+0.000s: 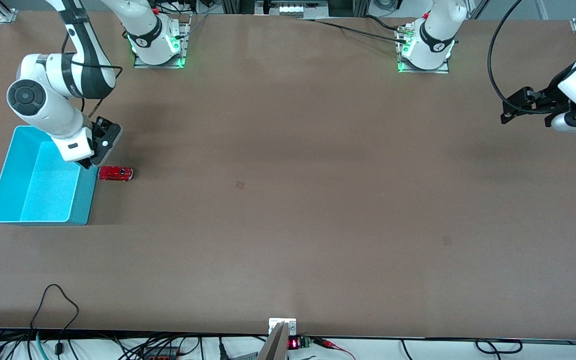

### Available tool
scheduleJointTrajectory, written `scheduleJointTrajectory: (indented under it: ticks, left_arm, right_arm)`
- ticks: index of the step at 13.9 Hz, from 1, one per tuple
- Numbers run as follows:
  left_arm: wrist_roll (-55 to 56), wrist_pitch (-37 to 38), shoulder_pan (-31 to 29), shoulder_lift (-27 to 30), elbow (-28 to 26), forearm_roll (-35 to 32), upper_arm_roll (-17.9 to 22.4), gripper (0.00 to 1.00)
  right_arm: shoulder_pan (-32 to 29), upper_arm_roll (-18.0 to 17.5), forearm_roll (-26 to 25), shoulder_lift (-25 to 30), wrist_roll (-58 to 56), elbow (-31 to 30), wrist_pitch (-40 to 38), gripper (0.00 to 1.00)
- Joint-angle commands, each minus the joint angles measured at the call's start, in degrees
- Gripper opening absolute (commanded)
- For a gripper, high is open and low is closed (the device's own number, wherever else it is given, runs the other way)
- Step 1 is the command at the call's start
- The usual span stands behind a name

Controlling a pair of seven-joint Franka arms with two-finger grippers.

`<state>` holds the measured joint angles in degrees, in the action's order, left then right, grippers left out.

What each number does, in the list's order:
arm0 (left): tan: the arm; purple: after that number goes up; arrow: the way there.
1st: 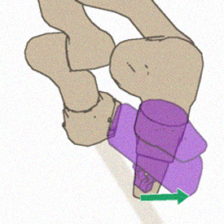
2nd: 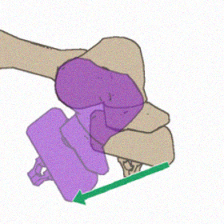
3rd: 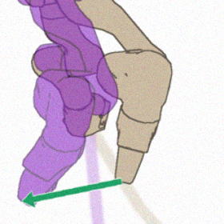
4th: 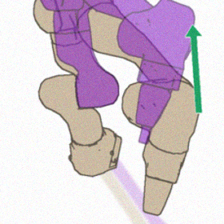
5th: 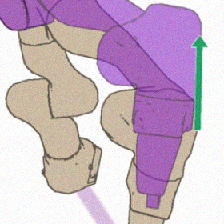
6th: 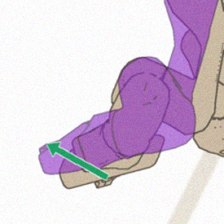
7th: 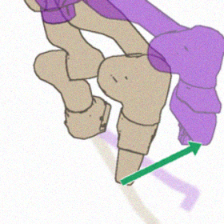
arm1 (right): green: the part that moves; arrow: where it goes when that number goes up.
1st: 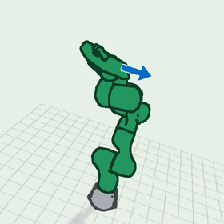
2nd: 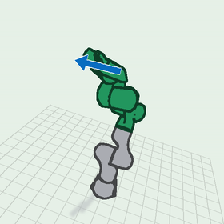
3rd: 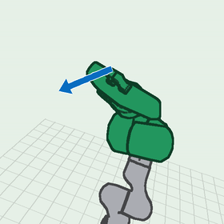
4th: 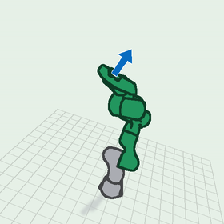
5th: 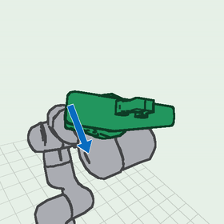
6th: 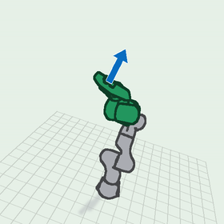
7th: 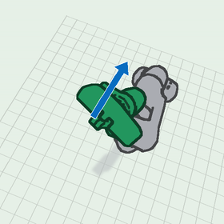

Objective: Wind red beetle toy and store in blue box
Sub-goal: 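Close the right gripper on the red car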

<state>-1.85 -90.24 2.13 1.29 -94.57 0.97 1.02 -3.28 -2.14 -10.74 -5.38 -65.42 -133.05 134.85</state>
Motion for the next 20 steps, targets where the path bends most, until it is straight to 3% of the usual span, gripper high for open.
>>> scheduleJointTrajectory:
  ticks: [1,6,20]
  left_arm:
    - [-1.8,0.8,-0.8,-0.7,0.7,-1.1,-1.0,1.0]
    - [-2.1,0.1,-0.8,-0.1,0.3,-1.2,-1.2,1.0]
    - [-2.1,0.8,-1.0,-0.1,0.4,-1.2,-1.2,1.0]
  right_arm:
    - [-2.5,-0.9,-1.3,-4.3,-7.2,-0.2,6.5,1.0]
    - [-3.3,-0.9,-1.3,-9.6,-12.4,-0.1,12.4,1.0]
    - [-6.0,-0.9,-1.3,-15.3,-17.6,0.2,21.2,1.0]
